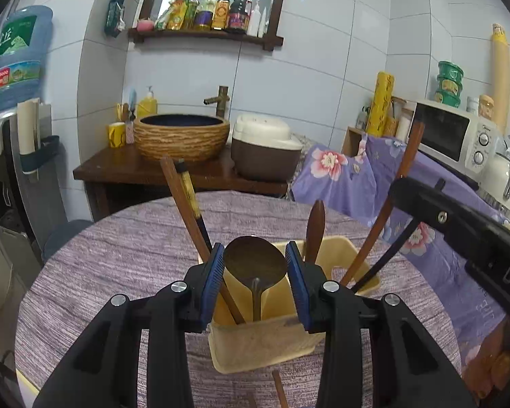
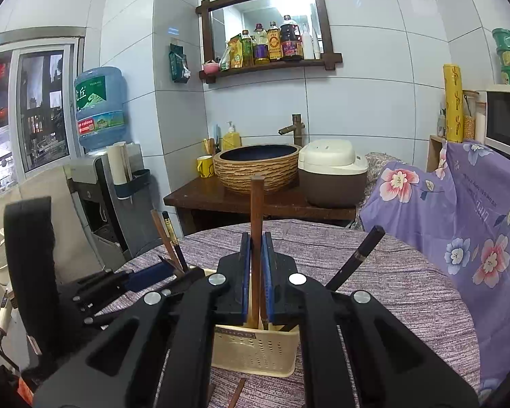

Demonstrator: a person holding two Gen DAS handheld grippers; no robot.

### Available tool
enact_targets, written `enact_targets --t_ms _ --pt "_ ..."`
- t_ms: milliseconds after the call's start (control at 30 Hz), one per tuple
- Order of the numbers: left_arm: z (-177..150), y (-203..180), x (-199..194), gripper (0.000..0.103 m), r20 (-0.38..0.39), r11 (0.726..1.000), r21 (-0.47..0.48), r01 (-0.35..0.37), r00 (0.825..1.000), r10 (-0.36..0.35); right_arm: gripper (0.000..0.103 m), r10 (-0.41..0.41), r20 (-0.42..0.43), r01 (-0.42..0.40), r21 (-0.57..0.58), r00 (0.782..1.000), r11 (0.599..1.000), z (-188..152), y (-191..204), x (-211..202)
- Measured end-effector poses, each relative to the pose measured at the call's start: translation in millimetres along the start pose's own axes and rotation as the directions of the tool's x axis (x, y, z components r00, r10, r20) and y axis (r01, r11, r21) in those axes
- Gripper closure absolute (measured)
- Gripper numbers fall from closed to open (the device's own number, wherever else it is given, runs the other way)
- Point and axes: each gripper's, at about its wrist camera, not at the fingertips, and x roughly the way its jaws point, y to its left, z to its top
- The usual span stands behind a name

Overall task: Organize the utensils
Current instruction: 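Lower both into the basket, open both tools and move back to the table, then grasp the clear plastic spoon with the right tool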

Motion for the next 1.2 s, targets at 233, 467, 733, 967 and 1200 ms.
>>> enact_targets --t_ms 233,467,733,967,1200 --pt "-6 3 -4 0.055 -0.032 1.000 -0.008 0.013 0.999 -0.014 0.094 0.001 -0.004 -0.001 0.004 1.000 1.000 -7 -3 -6" --pt "-22 4 -40 0.035 -0.032 1.000 0.005 0.008 0.999 -0.008 0.055 -0.004 0.043 0.006 -0.036 0.999 0.999 -23 5 -50" --pt "-68 17 -65 0.033 -0.130 0.999 -0.020 -0.050 0.990 0.047 0.055 0.045 -0.162 -0.054 -0.048 0.986 0.997 -87 8 -59" --pt "-105 21 -77 0.033 -0.170 0.996 -0.017 -0.089 0.982 0.085 0.055 0.116 -0.404 -0.140 -0.030 0.907 0.990 -172 13 -41" --pt "-121 26 -79 0.033 -0.205 0.995 -0.028 -0.100 0.974 0.092 0.055 0.116 -0.509 -0.168 -0.056 0.853 0.984 -206 21 -27"
